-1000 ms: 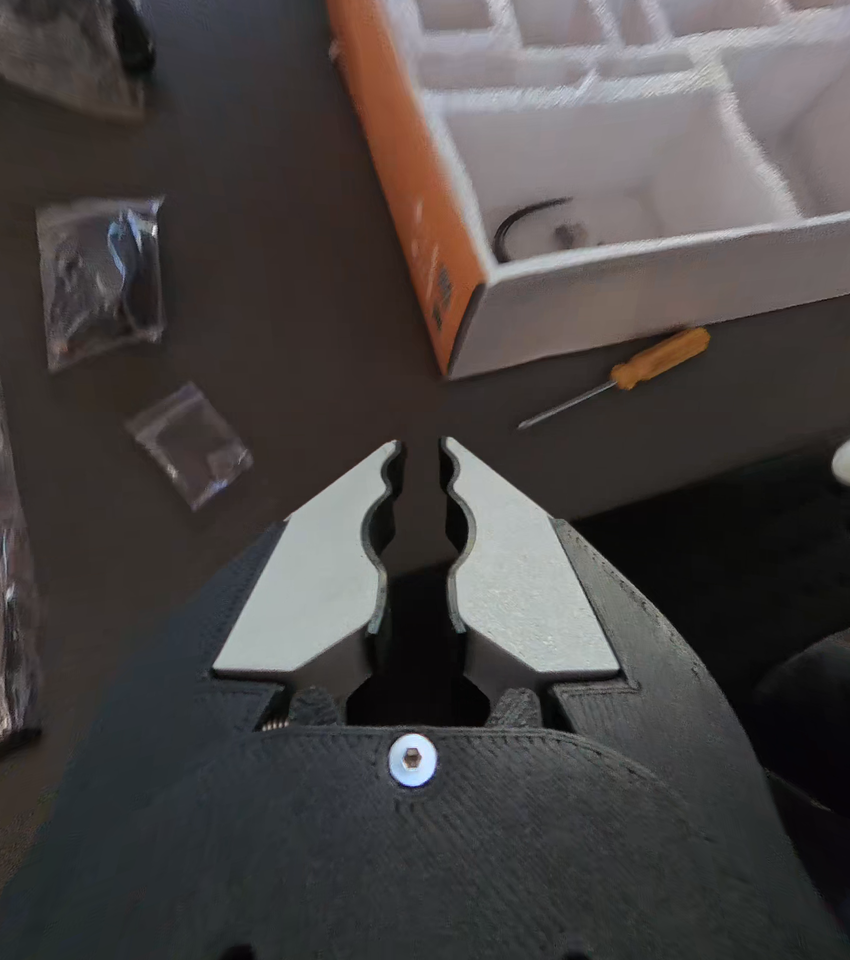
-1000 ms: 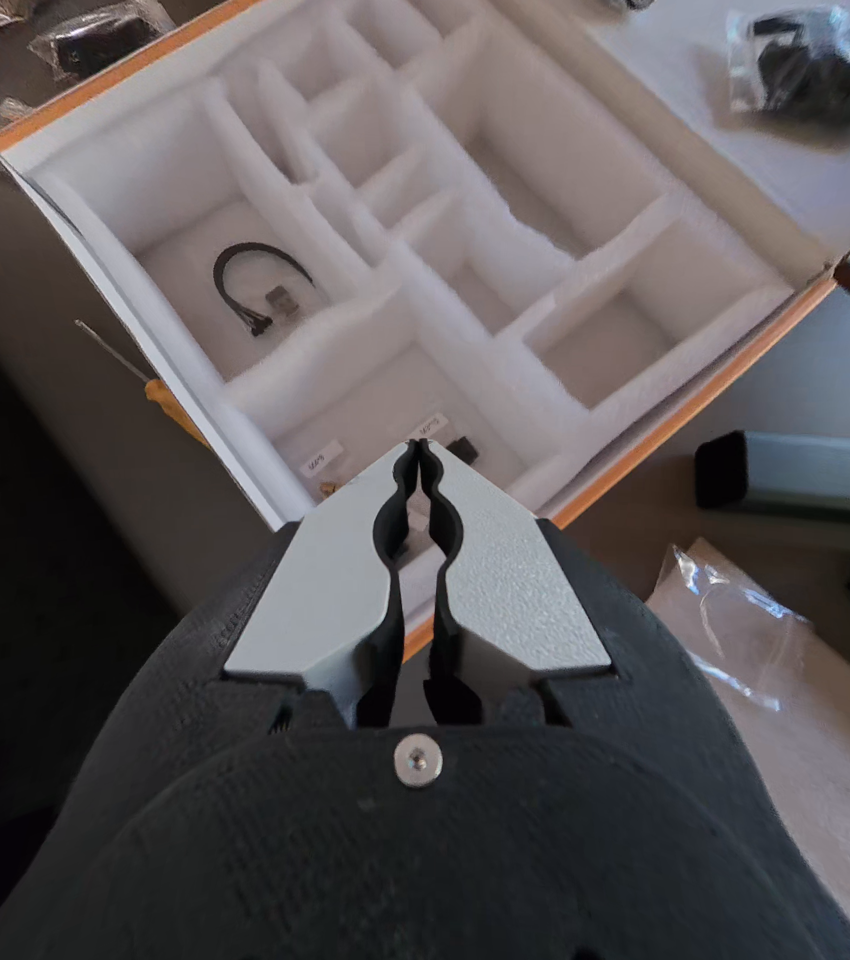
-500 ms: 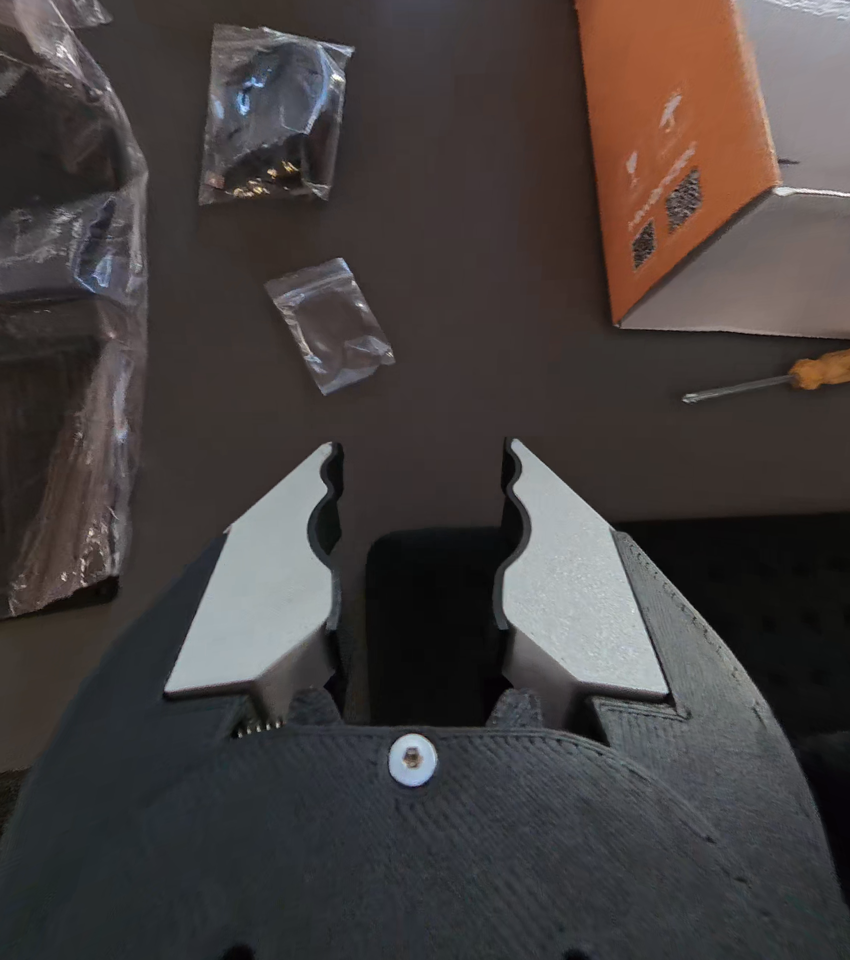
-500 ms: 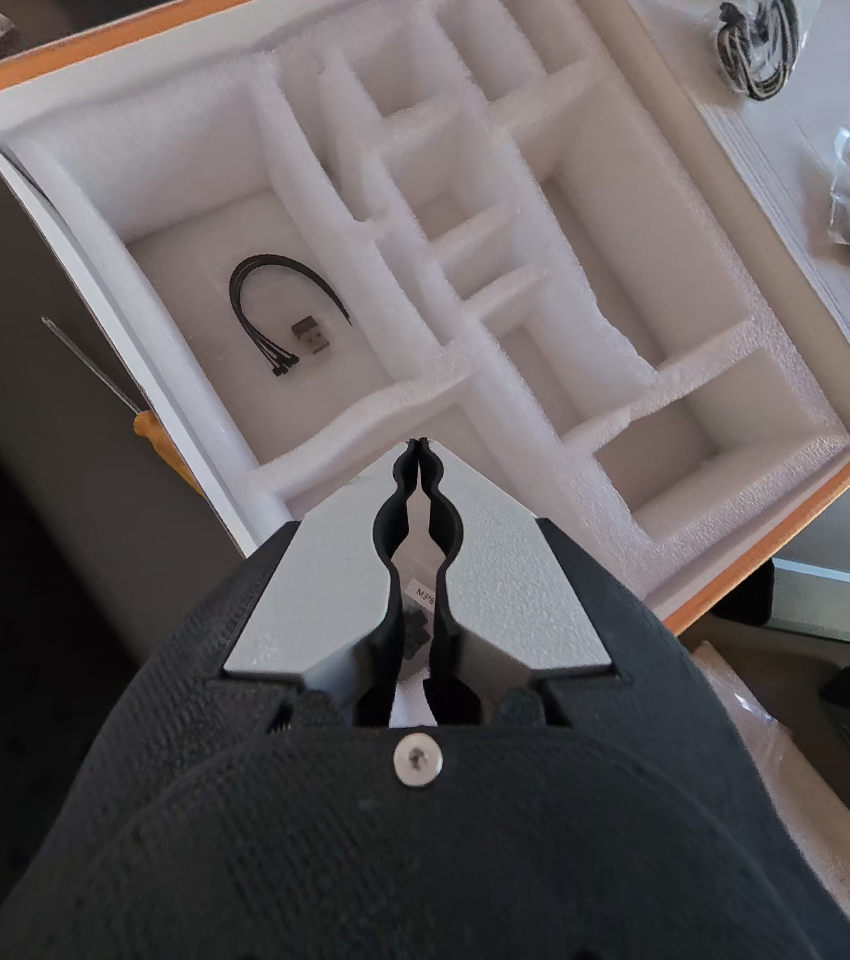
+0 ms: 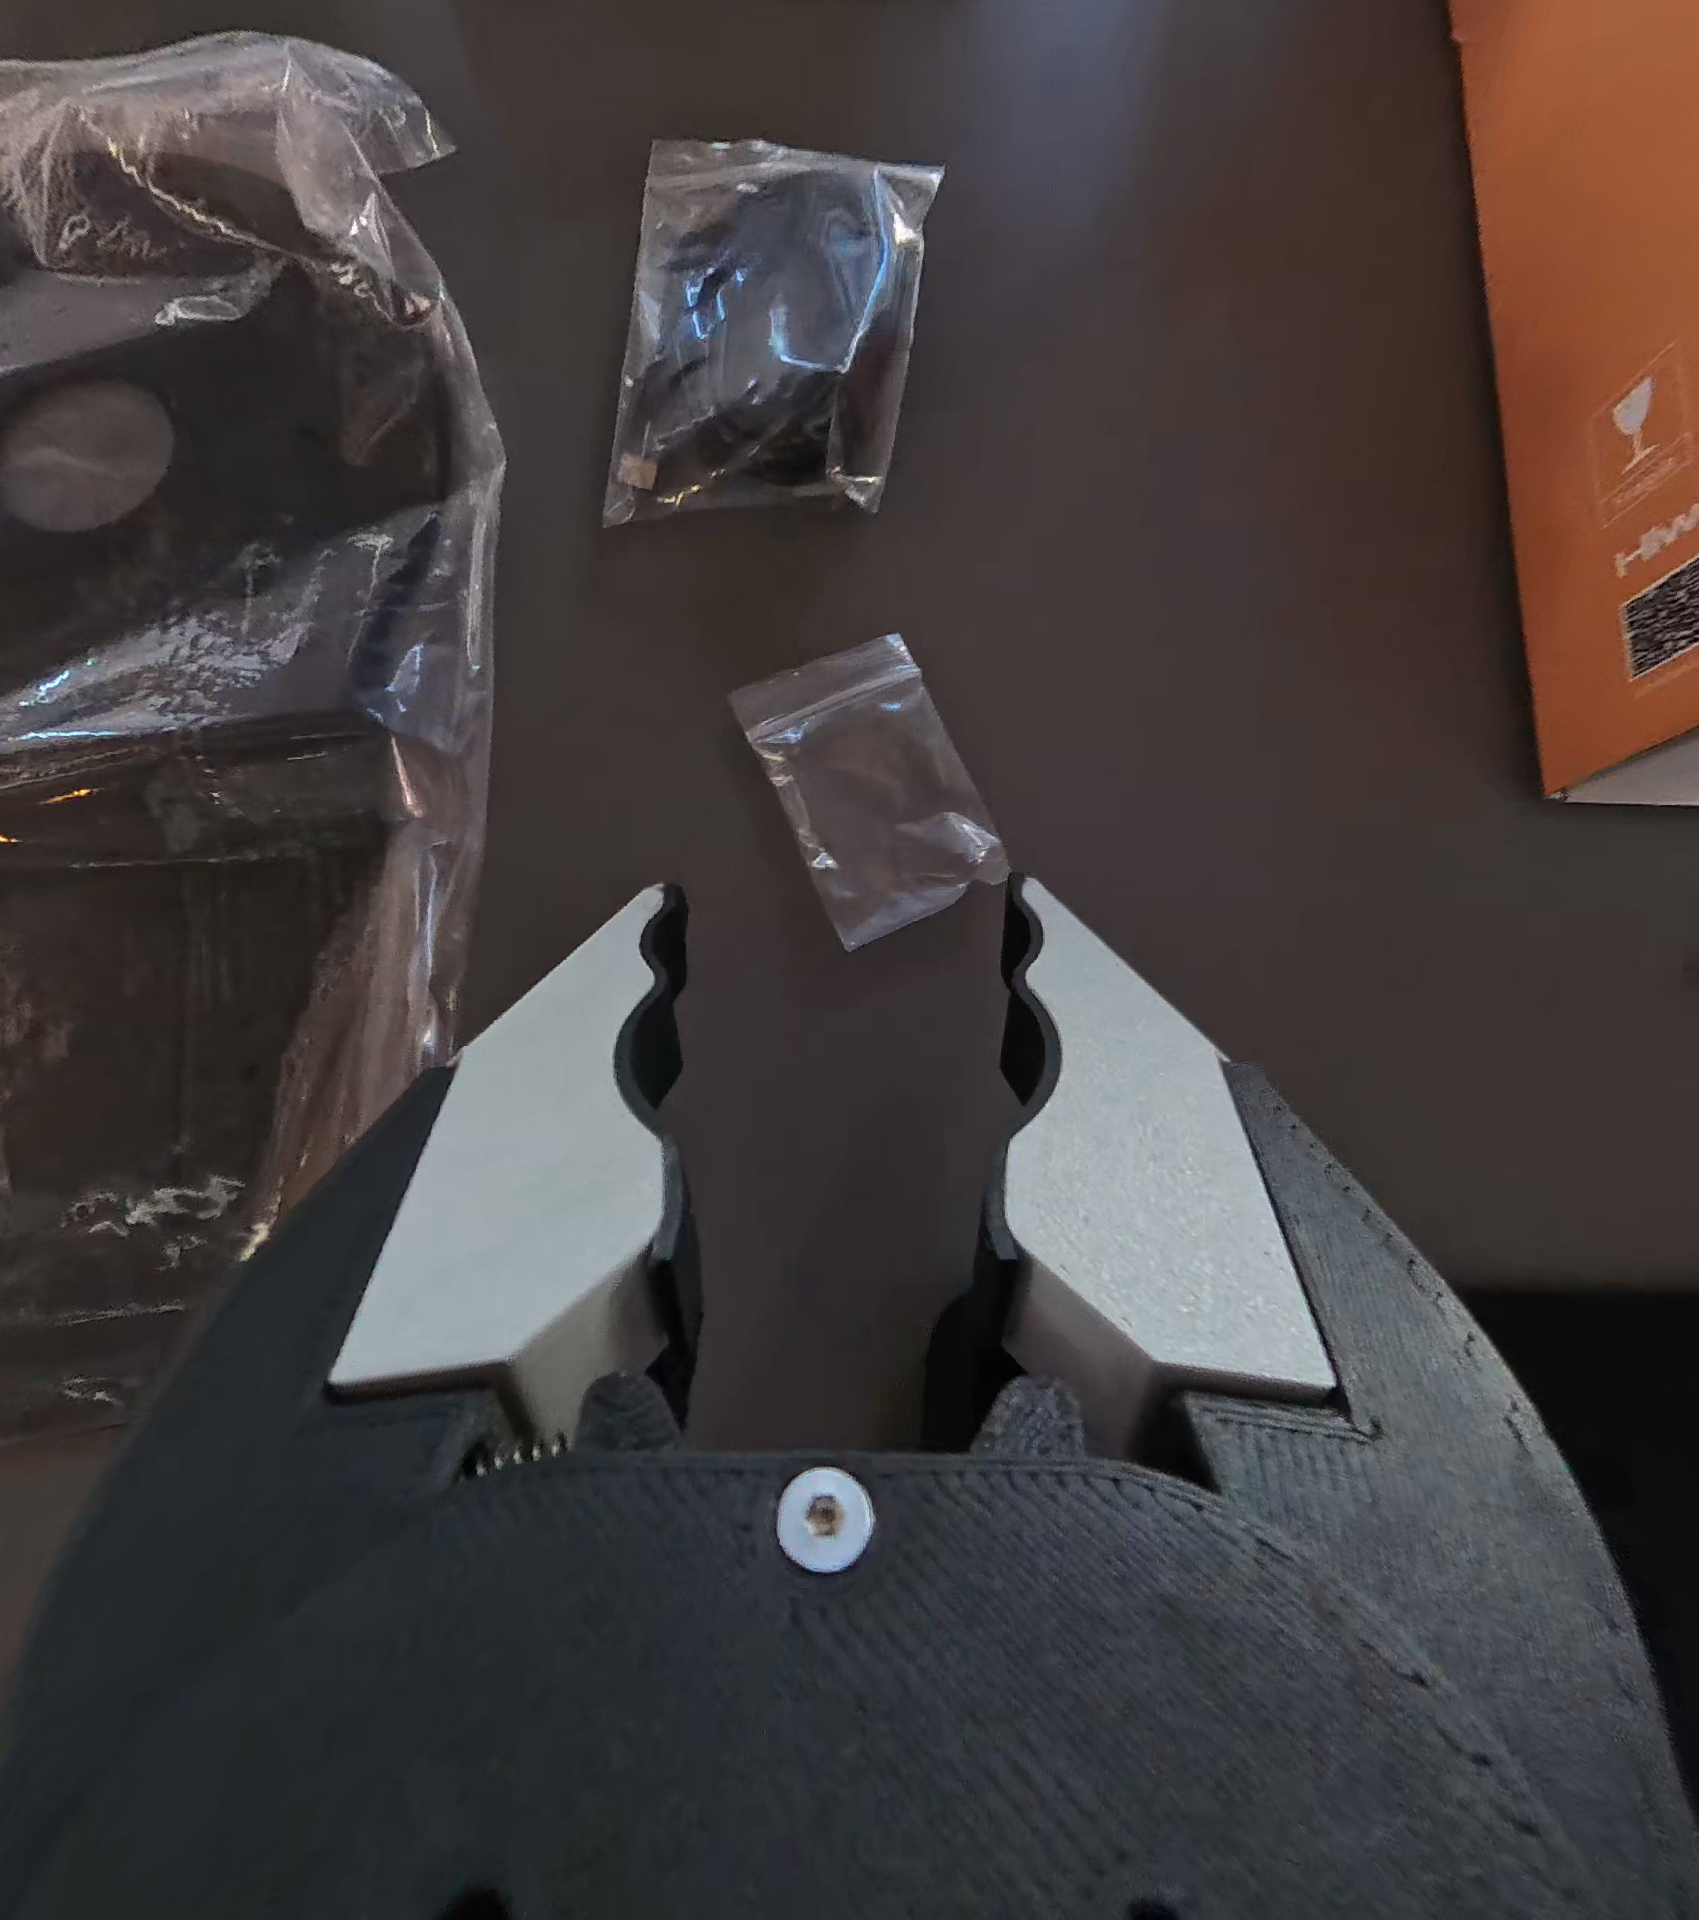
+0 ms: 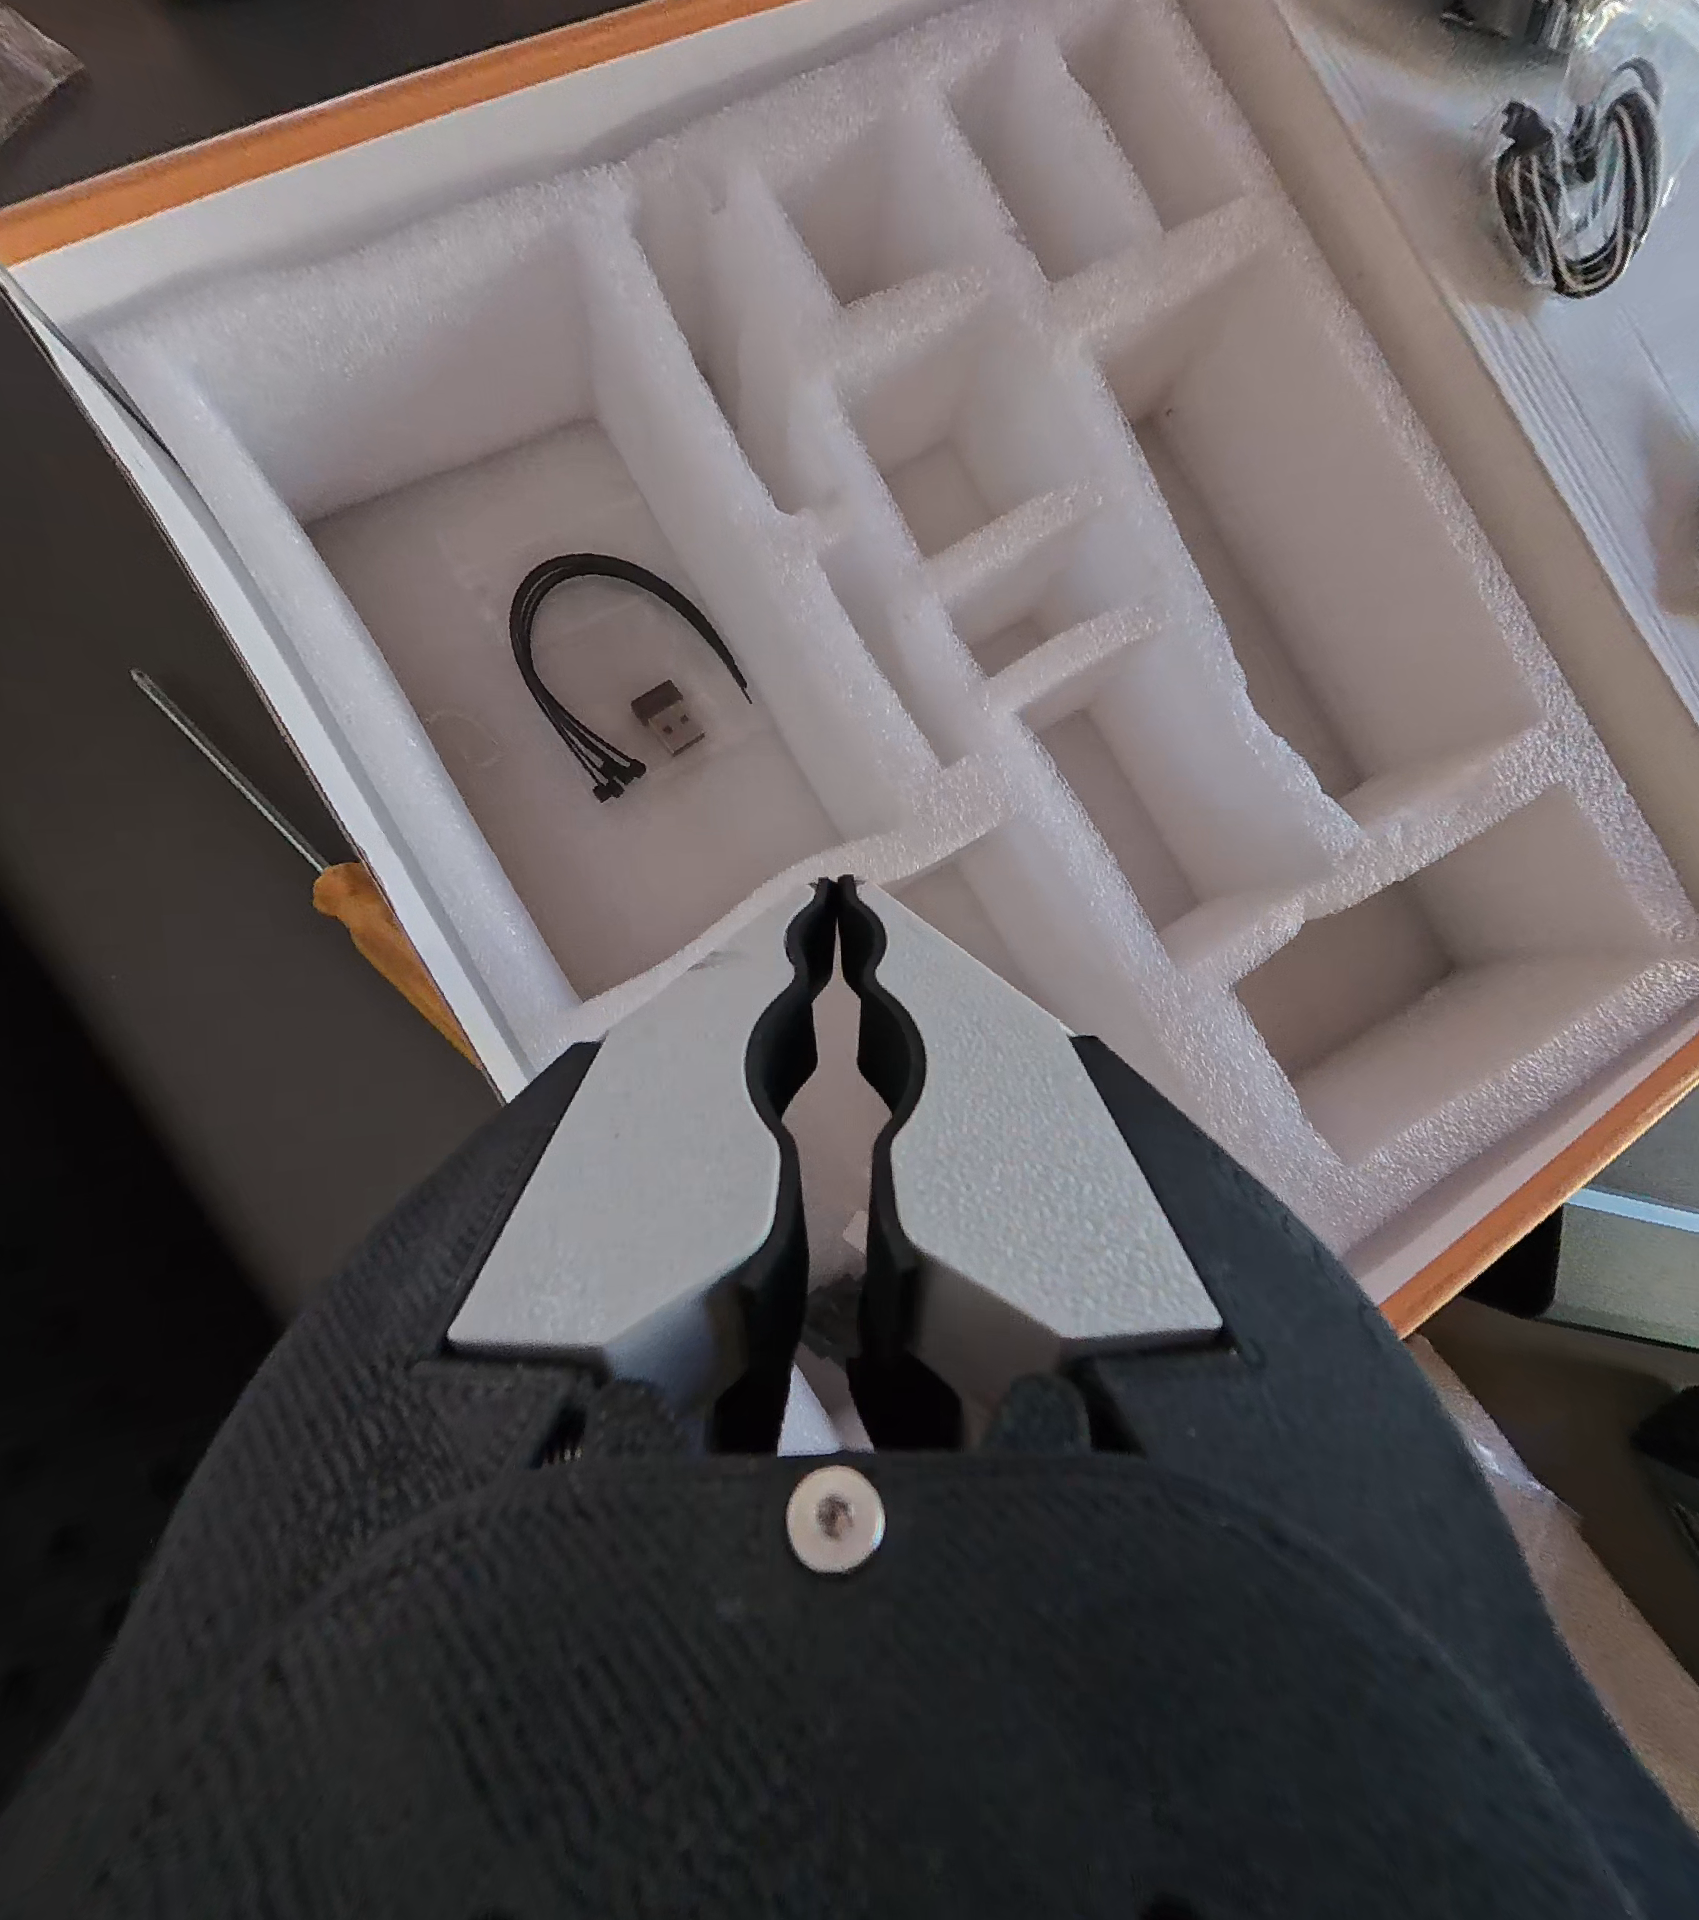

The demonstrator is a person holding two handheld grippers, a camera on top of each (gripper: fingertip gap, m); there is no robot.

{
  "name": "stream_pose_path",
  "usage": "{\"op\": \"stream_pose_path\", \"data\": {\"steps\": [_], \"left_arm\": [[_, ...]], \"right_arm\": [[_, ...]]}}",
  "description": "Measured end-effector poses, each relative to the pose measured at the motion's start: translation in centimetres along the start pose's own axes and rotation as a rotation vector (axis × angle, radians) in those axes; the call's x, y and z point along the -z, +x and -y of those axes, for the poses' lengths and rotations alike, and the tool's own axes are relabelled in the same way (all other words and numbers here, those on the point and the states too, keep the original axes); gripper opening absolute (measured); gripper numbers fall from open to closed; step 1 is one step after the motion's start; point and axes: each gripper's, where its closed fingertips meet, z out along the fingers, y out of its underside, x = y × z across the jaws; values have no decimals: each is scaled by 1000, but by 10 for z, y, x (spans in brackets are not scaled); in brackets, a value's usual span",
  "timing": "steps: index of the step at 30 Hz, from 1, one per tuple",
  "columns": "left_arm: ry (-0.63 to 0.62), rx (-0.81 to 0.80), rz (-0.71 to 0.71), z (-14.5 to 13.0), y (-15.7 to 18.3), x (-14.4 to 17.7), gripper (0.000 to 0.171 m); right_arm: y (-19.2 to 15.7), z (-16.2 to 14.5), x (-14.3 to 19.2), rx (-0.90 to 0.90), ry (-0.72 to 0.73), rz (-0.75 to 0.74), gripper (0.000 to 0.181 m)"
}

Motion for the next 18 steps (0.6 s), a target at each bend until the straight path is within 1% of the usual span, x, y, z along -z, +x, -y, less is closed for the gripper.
{"op": "stream_pose_path", "data": {"steps": [3, 6, 8, 10, 12, 14, 16, 18], "left_arm": [[-12, -2, 6, -1, -5, 1, 60], [-1, -16, 3, 4, -3, 6, 59], [33, -44, -6, 16, 4, 13, 56], [100, -94, -17, 38, 16, 25, 52], [163, -162, -25, 66, 34, 40, 50], [228, -235, -46, 100, 59, 60, 50], [294, -293, -97, 139, 96, 86, 51], [366, -344, -195, 181, 148, 117, 51]], "right_arm": [[2, -3, 1, -23, 6, -1, 0], [5, -6, 8, -34, 32, -18, 0], [11, -11, 19, -38, 51, -48, 0], [21, -17, 40, -43, 81, -102, 1], [35, -24, 73, -46, 112, -178, 3], [51, -37, 120, -61, 119, -270, 10], [68, -58, 182, -82, 112, -388, 10], [86, -88, 257, -127, 97, -524, 10]]}}
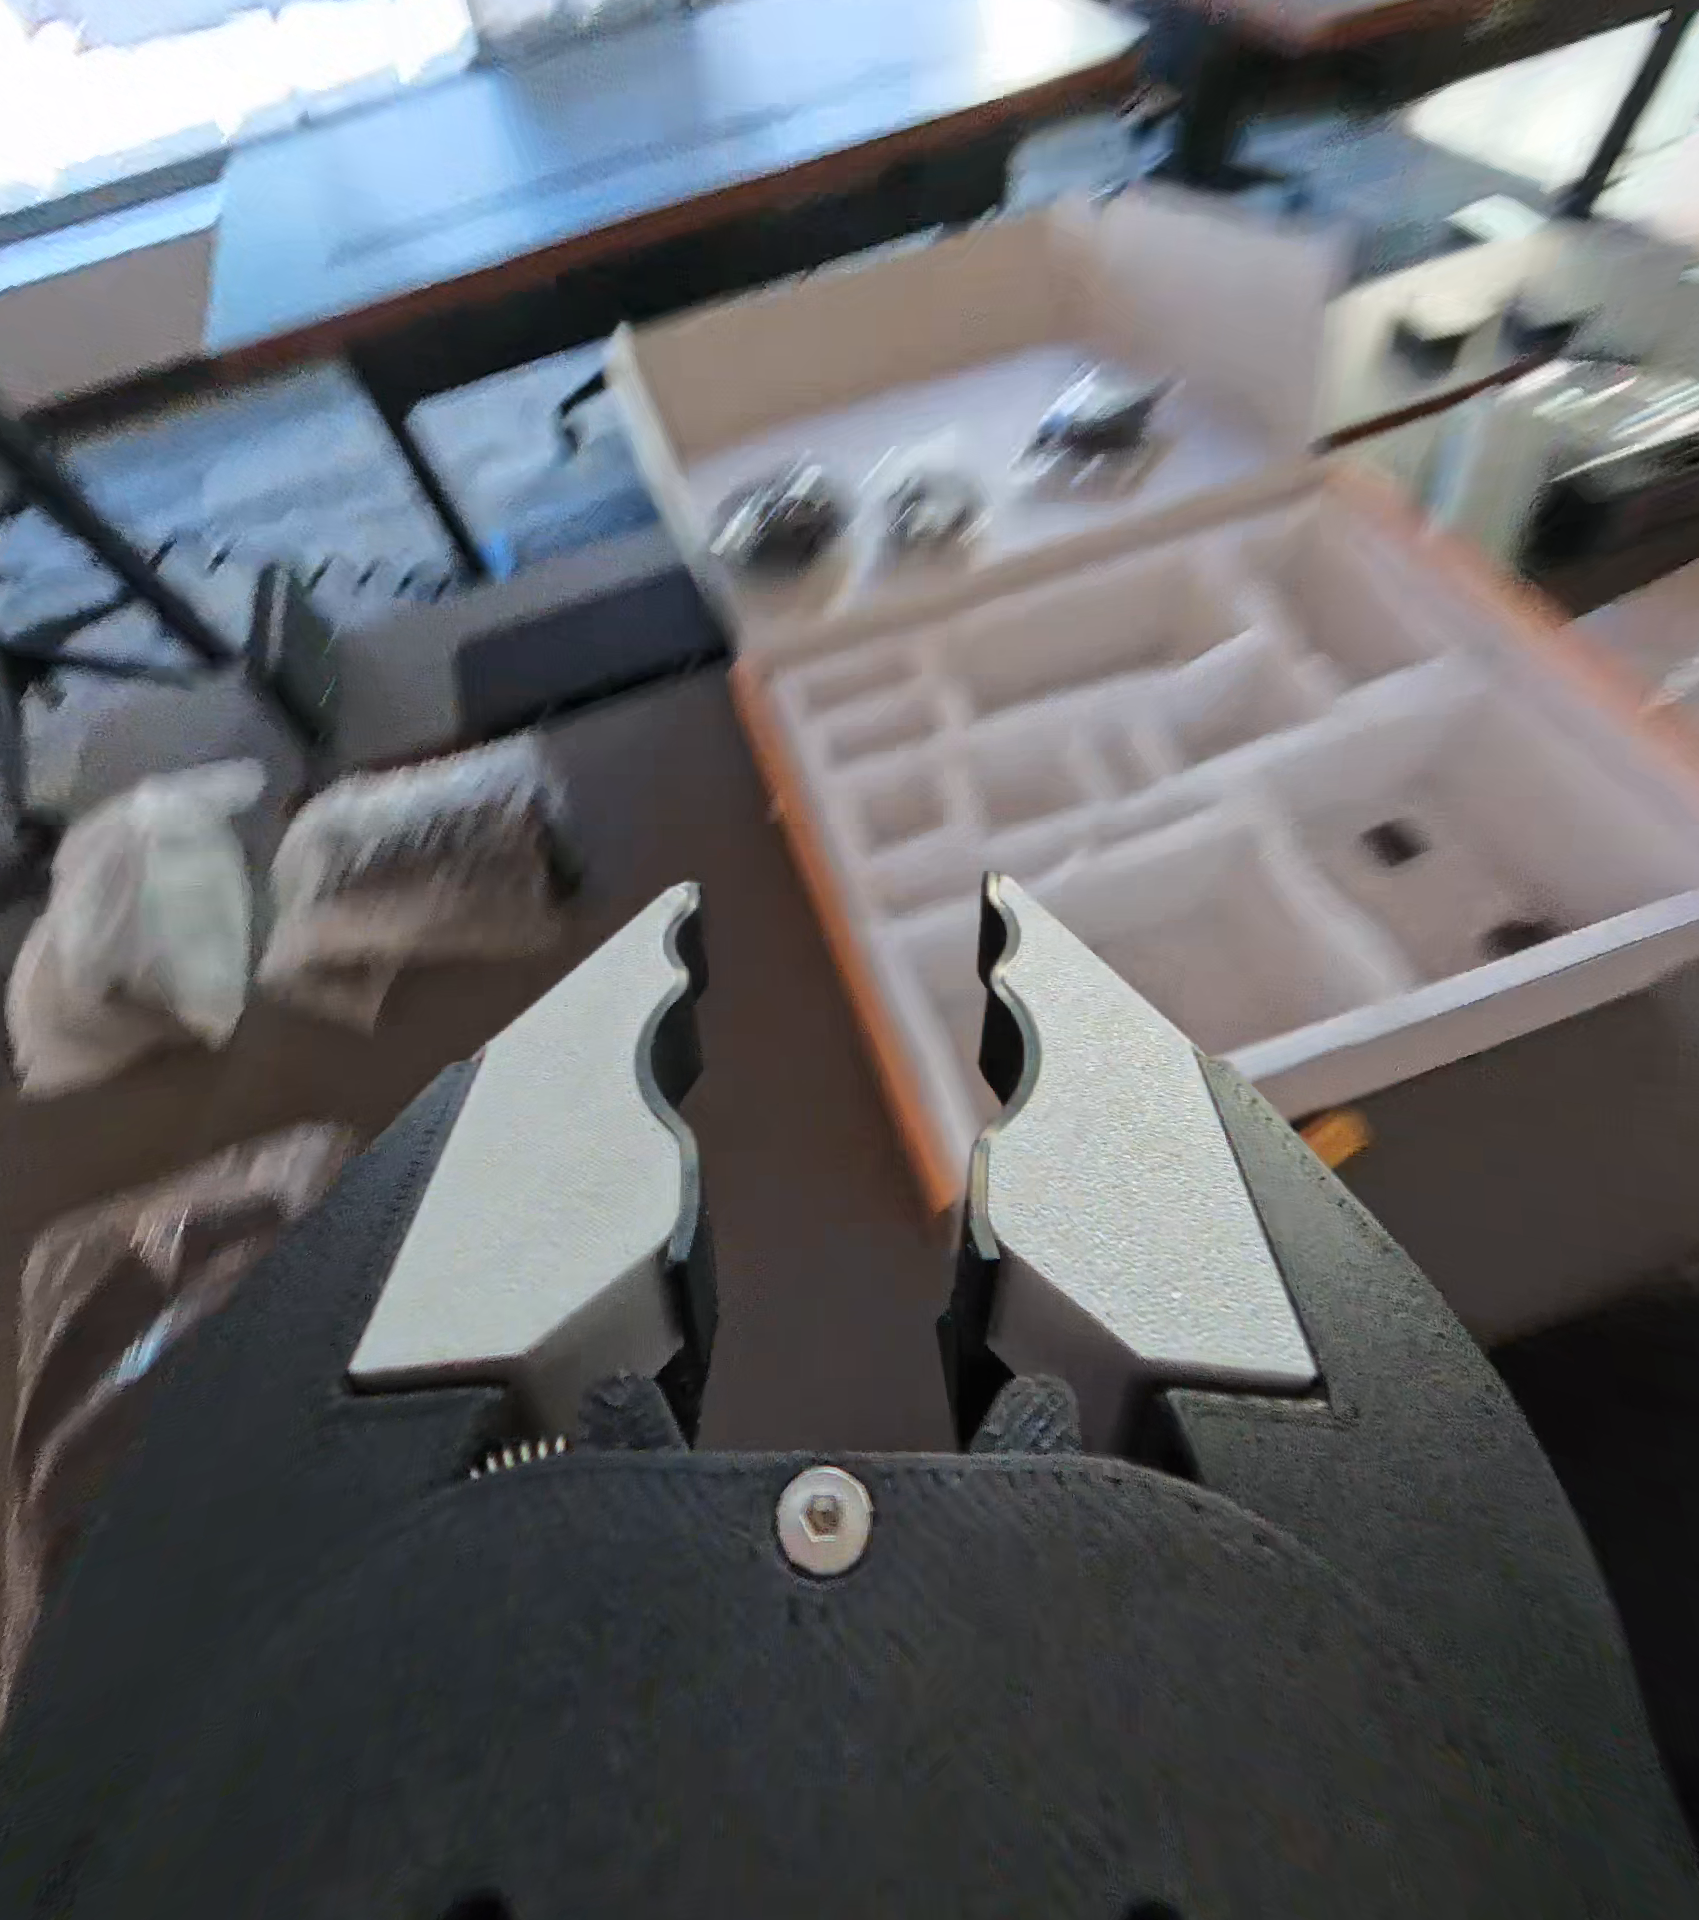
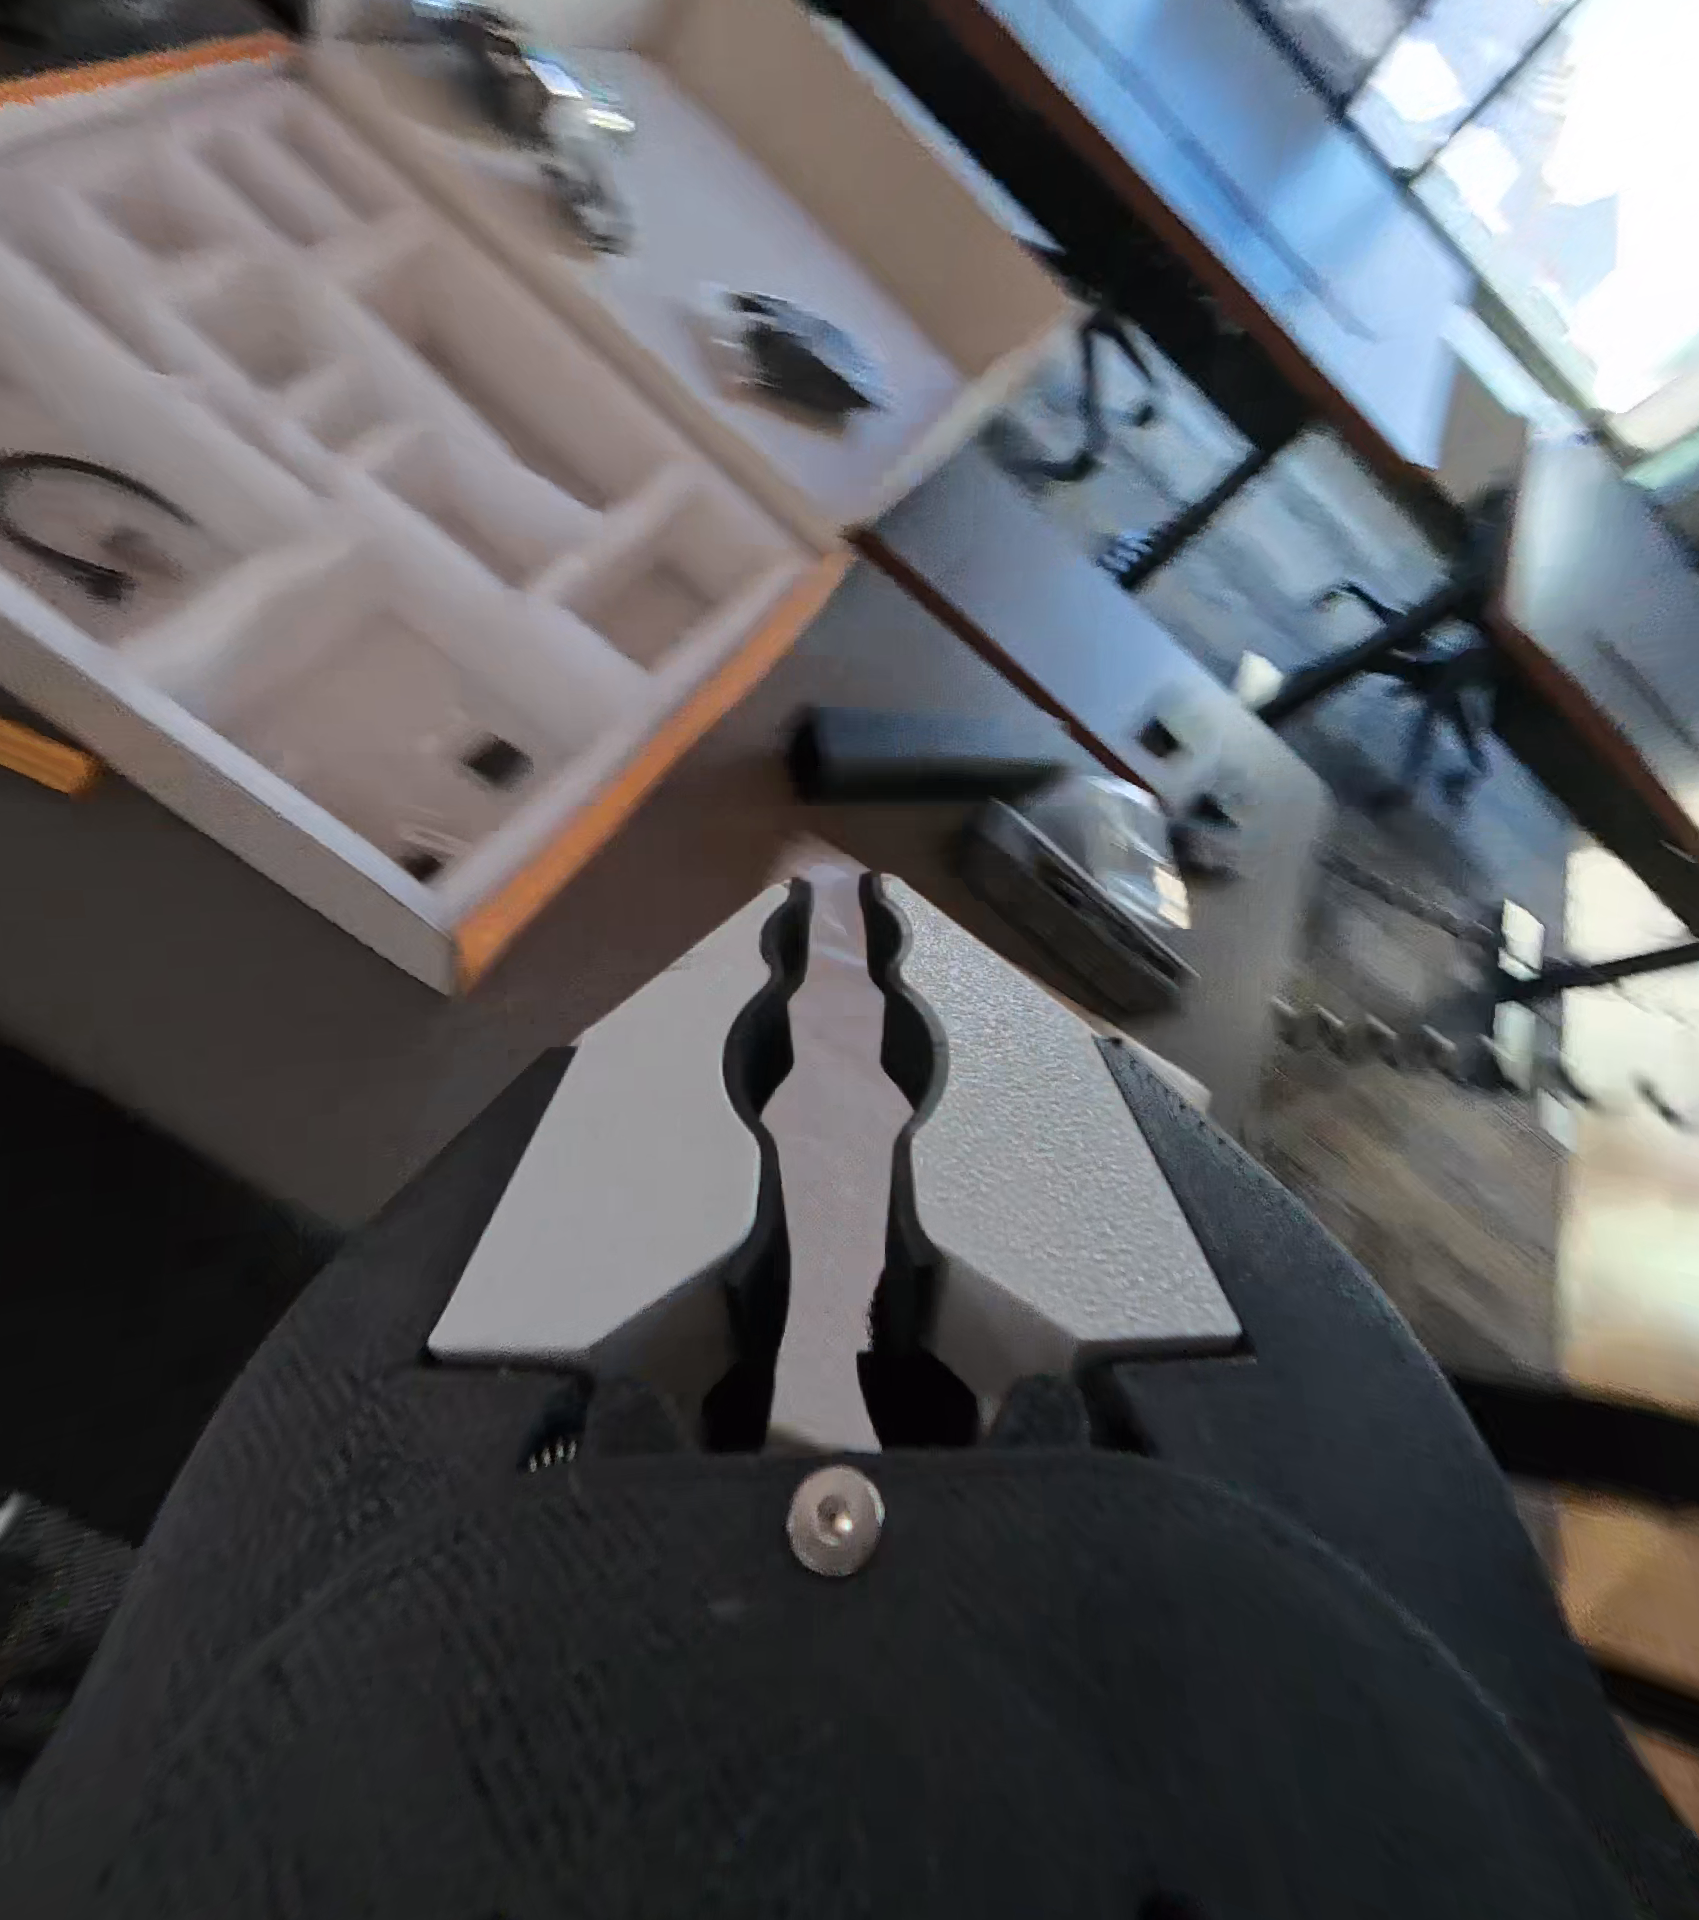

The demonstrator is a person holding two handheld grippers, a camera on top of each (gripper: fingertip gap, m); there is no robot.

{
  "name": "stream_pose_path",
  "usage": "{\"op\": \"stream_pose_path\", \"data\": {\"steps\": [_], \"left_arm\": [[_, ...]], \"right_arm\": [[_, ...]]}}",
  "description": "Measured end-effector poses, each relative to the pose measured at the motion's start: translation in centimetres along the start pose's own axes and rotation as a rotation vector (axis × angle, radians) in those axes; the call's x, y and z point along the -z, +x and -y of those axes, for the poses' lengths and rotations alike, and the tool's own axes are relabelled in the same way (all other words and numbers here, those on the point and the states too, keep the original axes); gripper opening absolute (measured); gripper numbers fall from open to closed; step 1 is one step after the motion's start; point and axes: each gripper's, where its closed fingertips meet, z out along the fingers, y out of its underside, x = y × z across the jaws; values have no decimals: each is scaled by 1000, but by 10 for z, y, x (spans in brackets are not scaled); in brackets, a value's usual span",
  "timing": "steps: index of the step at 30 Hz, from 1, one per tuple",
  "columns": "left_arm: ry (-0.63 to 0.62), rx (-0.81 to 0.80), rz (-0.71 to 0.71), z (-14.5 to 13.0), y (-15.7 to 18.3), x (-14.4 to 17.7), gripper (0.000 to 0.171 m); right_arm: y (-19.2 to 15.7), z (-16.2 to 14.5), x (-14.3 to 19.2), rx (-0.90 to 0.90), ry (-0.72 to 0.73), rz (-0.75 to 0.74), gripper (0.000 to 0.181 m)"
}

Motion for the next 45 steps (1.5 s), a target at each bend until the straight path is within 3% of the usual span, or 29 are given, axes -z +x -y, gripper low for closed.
{"op": "stream_pose_path", "data": {"steps": [4, 8, 10, 13, 15, 18, 20, 23, 27, 30, 32, 36, 38, 39, 40, 45], "left_arm": [[152, -206, -245, 122, 120, -1, 55], [288, -305, -592, 236, 302, 15, 63], [368, -312, -731, 286, 403, 39, 65], [467, -283, -871, 335, 555, 78, 66], [507, -173, -971, 357, 656, 101, 68], [469, -45, -1282, 366, 809, 151, 69], [407, -47, -1373, 368, 892, 171, 74], [386, -96, -1465, 372, 989, 195, 75], [326, -195, -1560, 369, 1095, 201, 71], [265, -285, -1675, 369, 1168, 199, 55], [263, -334, -1701, 377, 1214, 187, 50], [303, -341, -1762, 410, 1312, 153, 21], [226, -311, -1799, 433, 1364, 136, 18], [204, -300, -1820, 446, 1387, 129, 2], [208, -298, -1825, 461, 1410, 120, 0], [242, -315, -1629, 523, 1513, 37, 0]], "right_arm": [[130, -71, 150, -50, -81, -400, 14], [221, -180, 352, -192, -157, -806, 26], [240, -239, 467, -247, -166, -997, 33], [246, -341, 622, -309, -260, -1219, 58], [243, -408, 698, -417, -333, -1254, 69], [242, -470, 773, -578, -333, -1225, 79], [249, -495, 802, -662, -282, -1205, 79], [270, -535, 820, -751, -237, -1171, 70], [332, -575, 806, -803, -92, -1104, 54], [398, -603, 788, -781, -24, -1024, 39], [448, -631, 783, -754, -34, -1007, 35], [554, -687, 792, -717, -61, -1053, 25], [605, -707, 799, -792, -23, -1063, 24], [628, -715, 800, -808, 9, -1053, 22], [649, -727, 802, -813, 9, -1047, 21], [732, -828, 819, -855, -173, -1057, 21]]}}
